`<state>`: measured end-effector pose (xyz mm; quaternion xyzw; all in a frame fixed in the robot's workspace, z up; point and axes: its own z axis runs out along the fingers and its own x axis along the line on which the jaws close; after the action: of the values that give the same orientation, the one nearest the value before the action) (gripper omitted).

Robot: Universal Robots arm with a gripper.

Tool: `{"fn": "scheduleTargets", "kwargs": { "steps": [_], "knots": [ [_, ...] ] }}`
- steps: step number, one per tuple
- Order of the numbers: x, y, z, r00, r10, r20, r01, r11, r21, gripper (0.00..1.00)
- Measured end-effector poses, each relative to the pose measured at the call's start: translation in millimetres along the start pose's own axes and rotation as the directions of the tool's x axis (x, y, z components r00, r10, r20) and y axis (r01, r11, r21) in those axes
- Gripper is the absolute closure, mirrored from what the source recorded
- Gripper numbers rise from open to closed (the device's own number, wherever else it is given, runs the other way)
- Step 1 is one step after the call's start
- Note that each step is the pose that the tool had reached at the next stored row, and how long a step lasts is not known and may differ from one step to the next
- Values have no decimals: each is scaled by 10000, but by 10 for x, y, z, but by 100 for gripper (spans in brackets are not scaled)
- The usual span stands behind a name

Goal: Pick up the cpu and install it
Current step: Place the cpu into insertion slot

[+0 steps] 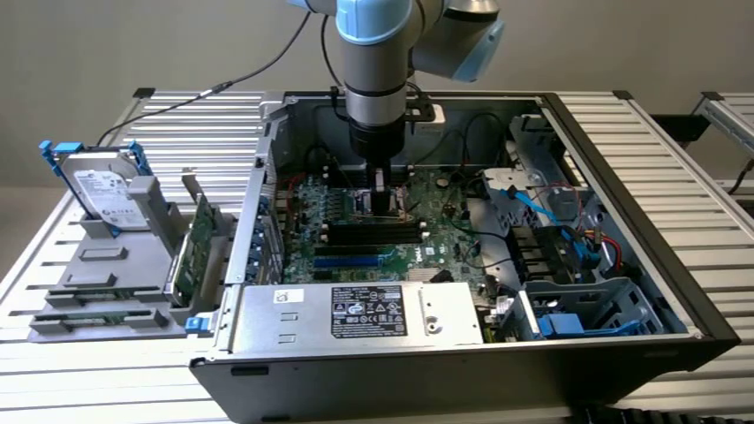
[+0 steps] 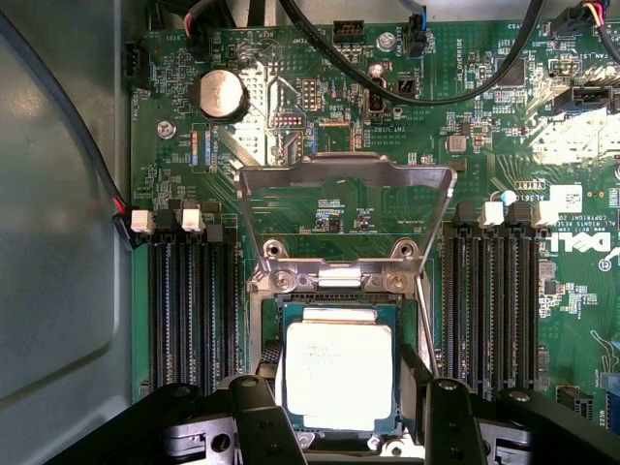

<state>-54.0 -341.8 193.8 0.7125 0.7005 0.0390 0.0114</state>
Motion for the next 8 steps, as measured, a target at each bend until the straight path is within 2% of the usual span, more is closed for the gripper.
{"fn": "scheduleTargets", "kwargs": {
  "steps": [8],
  "knots": [
    [3, 0, 4, 10000, -1, 8, 1, 10000, -1, 45]
  ]
}}
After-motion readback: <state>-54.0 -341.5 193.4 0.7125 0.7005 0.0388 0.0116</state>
